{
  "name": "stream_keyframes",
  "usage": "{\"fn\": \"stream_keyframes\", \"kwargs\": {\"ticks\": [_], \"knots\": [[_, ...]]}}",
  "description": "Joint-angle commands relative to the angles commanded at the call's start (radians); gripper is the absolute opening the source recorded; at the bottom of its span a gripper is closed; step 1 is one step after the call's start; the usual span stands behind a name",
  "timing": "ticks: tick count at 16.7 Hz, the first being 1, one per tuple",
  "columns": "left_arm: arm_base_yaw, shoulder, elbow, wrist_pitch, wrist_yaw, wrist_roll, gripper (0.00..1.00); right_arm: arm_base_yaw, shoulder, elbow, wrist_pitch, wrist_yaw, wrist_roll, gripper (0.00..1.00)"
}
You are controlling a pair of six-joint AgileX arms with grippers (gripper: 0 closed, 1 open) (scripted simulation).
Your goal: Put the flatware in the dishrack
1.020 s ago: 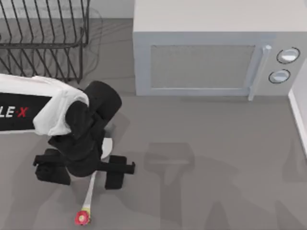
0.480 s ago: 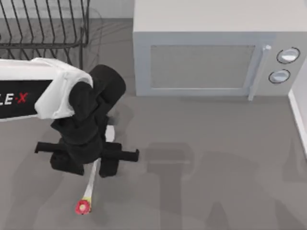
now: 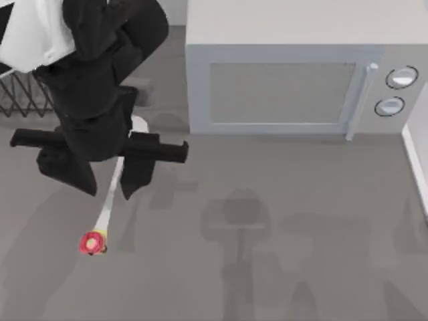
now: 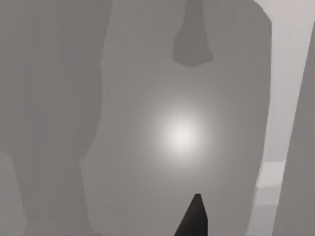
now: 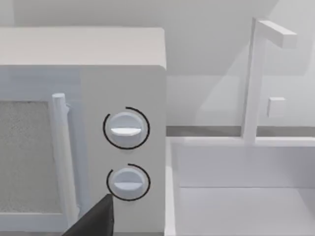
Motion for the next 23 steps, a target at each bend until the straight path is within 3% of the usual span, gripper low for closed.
{"fn": "stream_keyframes", "kwargs": {"ticks": [4, 12, 16, 23], "knots": [[0.003, -0.048, 0.118, -0.129, 0.0, 0.001, 0.0, 0.0, 0.0, 0.0, 0.0, 0.0, 0.0, 1.0], [0.045, -0.093, 0.097, -0.072, 0.014, 0.034, 0.0, 0.0, 0.0, 0.0, 0.0, 0.0, 0.0, 1.0], [0.178, -0.225, 0.013, 0.149, 0.058, 0.117, 0.0, 0.0, 0.0, 0.0, 0.0, 0.0, 0.0, 1.0], [0.516, -0.544, -0.211, 0.803, 0.154, 0.309, 0.0, 0.0, 0.0, 0.0, 0.0, 0.0, 0.0, 1.0]]}}
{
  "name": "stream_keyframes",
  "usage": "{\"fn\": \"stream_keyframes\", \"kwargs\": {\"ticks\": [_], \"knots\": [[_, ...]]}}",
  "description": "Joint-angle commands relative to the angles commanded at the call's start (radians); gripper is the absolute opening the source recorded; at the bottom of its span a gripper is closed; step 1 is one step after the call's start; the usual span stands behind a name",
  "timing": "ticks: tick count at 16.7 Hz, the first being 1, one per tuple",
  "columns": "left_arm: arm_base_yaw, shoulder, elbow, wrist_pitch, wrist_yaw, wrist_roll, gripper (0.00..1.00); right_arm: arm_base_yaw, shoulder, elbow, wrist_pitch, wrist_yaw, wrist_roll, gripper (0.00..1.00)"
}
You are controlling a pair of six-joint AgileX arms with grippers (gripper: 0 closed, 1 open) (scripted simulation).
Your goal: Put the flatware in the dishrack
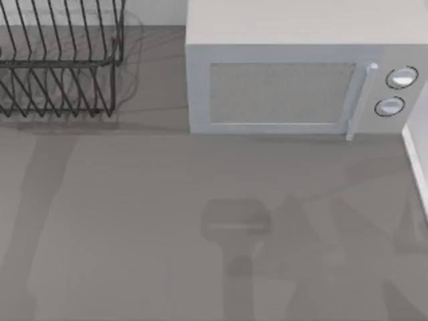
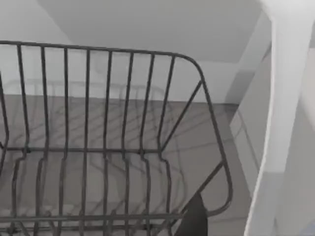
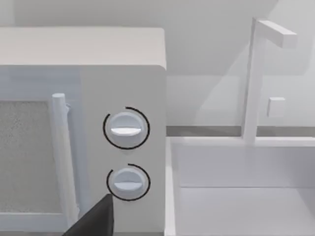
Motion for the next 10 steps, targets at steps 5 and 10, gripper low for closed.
{"fn": "stream_keyframes", "kwargs": {"ticks": [5, 10], "knots": [[0.191, -0.204, -0.115, 0.286, 0.055, 0.103, 0.0, 0.0, 0.0, 0.0, 0.0, 0.0, 0.0, 1.0], [0.228, -0.246, -0.135, 0.332, 0.066, 0.122, 0.0, 0.0, 0.0, 0.0, 0.0, 0.0, 0.0, 1.0]]}}
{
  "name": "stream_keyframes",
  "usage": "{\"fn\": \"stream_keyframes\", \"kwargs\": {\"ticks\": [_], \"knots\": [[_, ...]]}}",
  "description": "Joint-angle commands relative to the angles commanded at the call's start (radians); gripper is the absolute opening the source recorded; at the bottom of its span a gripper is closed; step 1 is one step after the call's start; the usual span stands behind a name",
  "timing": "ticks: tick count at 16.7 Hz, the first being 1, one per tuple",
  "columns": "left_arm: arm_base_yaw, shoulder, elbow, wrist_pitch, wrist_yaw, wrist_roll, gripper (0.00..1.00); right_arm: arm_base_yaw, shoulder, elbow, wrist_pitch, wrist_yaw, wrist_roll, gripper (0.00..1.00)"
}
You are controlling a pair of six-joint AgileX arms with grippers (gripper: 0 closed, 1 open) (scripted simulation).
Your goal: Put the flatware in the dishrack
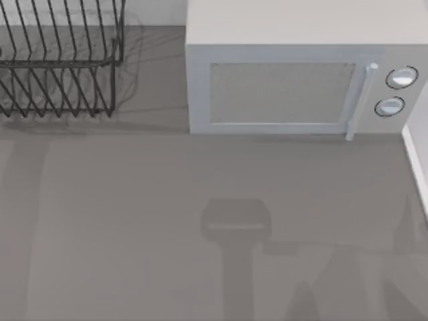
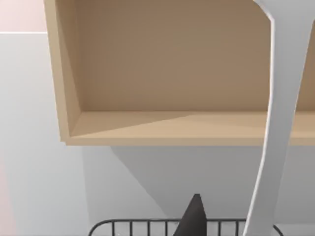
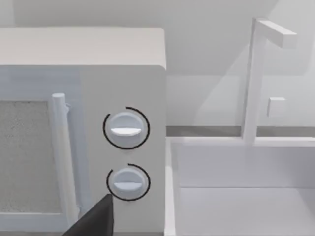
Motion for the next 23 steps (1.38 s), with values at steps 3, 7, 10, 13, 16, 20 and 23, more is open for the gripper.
{"fn": "stream_keyframes", "kwargs": {"ticks": [3, 7, 10, 13, 16, 20, 23], "knots": [[-0.004, 0.005, 0.005, 0.0, -0.003, 0.001, 0.0, 0.0, 0.0, 0.0, 0.0, 0.0, 0.0, 1.0], [-0.017, 0.109, -0.002, 0.106, -0.01, 0.001, 0.0, 0.0, 0.0, 0.0, 0.0, 0.0, 0.0, 1.0], [-0.034, 0.281, -0.026, 0.292, -0.026, 0.002, 0.0, 0.0, 0.0, 0.0, 0.0, 0.0, 0.0, 1.0], [-0.057, 0.488, -0.067, 0.559, -0.048, 0.005, 0.0, 0.0, 0.0, 0.0, 0.0, 0.0, 0.0, 1.0], [-0.081, 0.674, -0.119, 0.814, -0.071, 0.007, 0.0, 0.0, 0.0, 0.0, 0.0, 0.0, 0.0, 1.0], [-0.108, 0.83, -0.175, 1.015, -0.095, 0.004, 0.0, 0.0, 0.0, 0.0, 0.0, 0.0, 0.0, 1.0], [-0.114, 0.865, -0.19, 1.056, -0.101, 0.003, 0.0, 0.0, 0.0, 0.0, 0.0, 0.0, 0.0, 1.0]]}}
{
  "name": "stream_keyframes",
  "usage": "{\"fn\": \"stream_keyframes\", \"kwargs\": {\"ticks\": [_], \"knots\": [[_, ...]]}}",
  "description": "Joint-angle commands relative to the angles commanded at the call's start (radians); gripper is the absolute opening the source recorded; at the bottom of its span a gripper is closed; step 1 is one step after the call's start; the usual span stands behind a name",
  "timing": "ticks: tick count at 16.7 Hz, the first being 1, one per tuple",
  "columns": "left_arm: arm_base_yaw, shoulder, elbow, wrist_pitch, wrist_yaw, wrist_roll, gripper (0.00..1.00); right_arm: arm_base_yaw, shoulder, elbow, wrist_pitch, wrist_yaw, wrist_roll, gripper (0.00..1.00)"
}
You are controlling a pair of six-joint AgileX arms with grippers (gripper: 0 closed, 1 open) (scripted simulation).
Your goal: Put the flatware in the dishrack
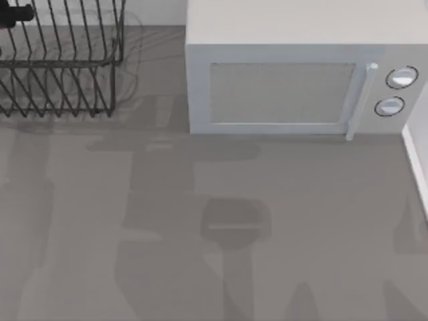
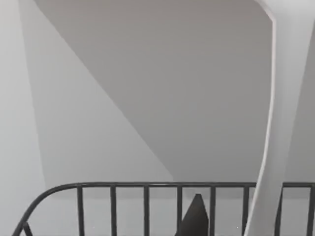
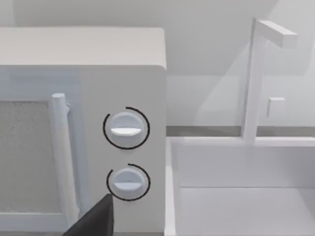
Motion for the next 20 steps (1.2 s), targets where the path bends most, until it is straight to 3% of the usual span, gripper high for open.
{"fn": "stream_keyframes", "kwargs": {"ticks": [3, 16, 20], "knots": [[0.0, 0.0, 0.0, 0.0, 0.0, 0.0, 0.0, 0.0, 0.0, 0.0, 0.0, 0.0, 0.0, 1.0], [0.0, 0.0, 0.0, 0.0, 0.0, 0.0, 0.98, 0.0, 0.0, 0.0, 0.0, 0.0, 0.0, 1.0], [0.0, 0.0, 0.0, 0.0, 0.0, 0.0, 1.0, 0.0, 0.0, 0.0, 0.0, 0.0, 0.0, 1.0]]}}
